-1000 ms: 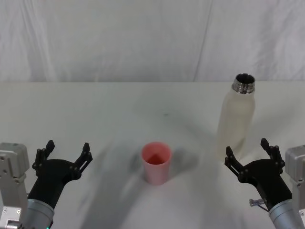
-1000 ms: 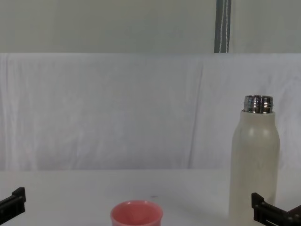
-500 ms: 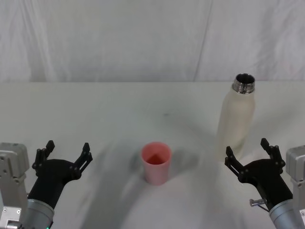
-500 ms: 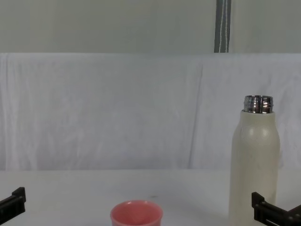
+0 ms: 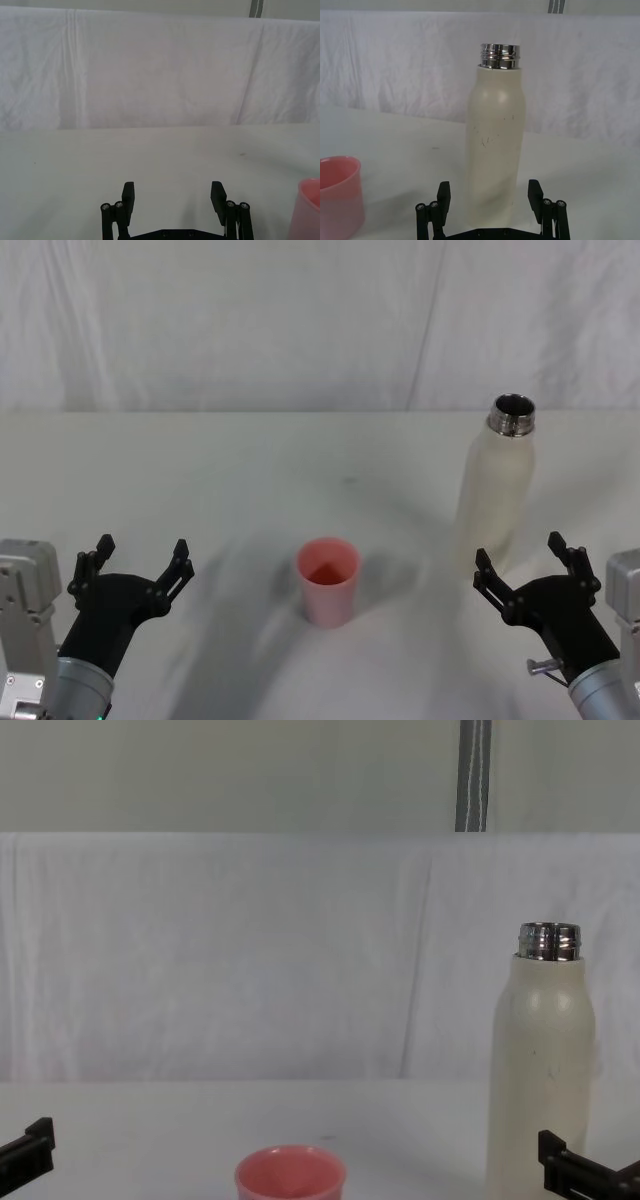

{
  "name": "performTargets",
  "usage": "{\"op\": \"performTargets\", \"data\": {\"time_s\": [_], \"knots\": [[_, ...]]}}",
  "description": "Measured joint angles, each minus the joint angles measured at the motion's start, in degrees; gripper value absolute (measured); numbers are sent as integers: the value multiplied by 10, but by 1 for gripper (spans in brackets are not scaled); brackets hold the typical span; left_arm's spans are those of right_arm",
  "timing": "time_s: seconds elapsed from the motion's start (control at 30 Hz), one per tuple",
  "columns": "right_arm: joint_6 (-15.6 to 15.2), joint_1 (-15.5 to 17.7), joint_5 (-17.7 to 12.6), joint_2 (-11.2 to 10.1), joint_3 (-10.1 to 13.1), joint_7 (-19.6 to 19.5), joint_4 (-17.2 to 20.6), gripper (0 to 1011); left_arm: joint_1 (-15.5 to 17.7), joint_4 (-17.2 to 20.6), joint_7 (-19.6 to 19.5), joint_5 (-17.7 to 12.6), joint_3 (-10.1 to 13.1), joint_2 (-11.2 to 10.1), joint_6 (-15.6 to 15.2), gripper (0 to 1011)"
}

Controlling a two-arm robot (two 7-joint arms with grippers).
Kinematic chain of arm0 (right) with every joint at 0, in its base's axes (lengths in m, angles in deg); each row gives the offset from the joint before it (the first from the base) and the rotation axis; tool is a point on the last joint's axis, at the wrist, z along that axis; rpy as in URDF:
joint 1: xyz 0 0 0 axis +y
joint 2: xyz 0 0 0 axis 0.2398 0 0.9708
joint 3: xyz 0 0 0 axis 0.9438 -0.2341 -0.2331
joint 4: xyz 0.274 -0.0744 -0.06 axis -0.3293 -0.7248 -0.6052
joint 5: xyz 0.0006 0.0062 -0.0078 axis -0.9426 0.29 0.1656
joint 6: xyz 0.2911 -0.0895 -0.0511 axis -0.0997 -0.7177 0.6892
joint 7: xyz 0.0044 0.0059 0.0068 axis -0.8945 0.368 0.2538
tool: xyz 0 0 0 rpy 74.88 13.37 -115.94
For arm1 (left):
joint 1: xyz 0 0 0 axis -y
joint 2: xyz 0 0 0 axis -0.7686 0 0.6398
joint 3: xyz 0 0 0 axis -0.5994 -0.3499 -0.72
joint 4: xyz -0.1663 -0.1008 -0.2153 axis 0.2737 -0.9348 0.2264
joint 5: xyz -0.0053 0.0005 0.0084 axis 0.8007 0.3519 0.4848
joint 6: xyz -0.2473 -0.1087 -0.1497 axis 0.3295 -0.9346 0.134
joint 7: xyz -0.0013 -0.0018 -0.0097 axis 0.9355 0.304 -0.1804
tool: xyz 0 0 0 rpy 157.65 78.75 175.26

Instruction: Grasp the thermos with one hand and pour water into the cup lid.

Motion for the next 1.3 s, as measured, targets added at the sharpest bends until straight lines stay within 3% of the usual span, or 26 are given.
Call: {"op": "performTargets", "data": {"time_s": [0.77, 1.3], "knots": [[-22, -15, -42, 16, 38, 58, -16, 1001, 0, 0, 0, 0, 0, 0, 0, 1001], [-27, -50, -59, 11, 37, 75, -45, 1001, 0, 0, 0, 0, 0, 0, 0, 1001]]}}
